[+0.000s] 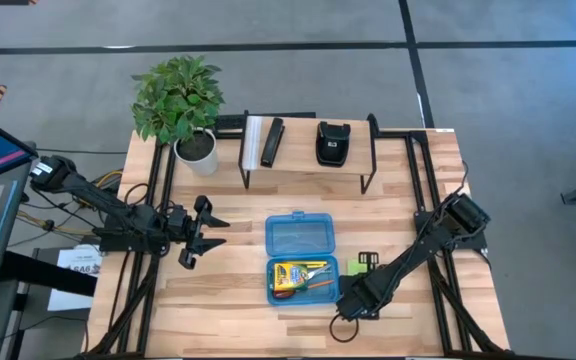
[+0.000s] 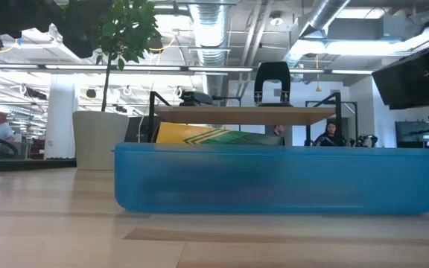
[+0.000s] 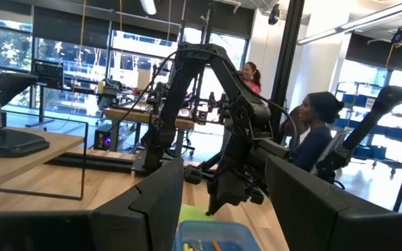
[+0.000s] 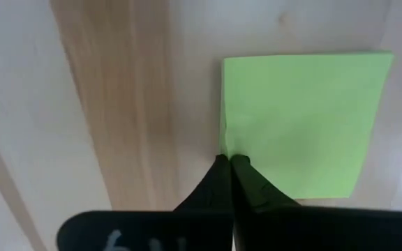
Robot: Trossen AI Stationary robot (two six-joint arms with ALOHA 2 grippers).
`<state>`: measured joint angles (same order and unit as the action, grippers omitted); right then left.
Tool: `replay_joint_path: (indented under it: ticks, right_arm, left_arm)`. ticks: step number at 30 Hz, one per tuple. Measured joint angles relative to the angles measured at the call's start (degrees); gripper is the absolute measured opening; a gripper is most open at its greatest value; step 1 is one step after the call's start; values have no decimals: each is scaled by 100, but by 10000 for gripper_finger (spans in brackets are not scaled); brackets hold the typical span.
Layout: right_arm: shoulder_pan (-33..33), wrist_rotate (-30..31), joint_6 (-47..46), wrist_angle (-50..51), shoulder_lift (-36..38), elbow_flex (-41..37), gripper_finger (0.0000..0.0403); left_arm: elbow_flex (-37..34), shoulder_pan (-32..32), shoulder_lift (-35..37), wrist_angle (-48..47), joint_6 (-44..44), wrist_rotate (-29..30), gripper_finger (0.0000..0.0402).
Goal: Pack school essentials
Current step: Put the green sticky notes into the blue supply box
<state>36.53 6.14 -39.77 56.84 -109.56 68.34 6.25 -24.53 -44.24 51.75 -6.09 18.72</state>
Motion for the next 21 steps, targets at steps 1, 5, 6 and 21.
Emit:
replay_joint_path:
  ticks: [1, 5, 6, 21]
  right_arm:
    - [2, 20, -35, 92, 14, 29, 3]
    - [0, 155, -72, 382, 68, 229, 2]
    - [0, 205, -73, 468, 90, 289, 2]
    - [-103, 1069, -24, 1565, 403, 1650, 1]
  left_arm:
    - [1, -2, 1, 0, 0, 0, 192]
    - [0, 0, 1, -2, 0, 1, 192]
    - [1, -2, 1, 0, 0, 2, 192]
    - [-1, -2, 1, -3, 0, 3, 192]
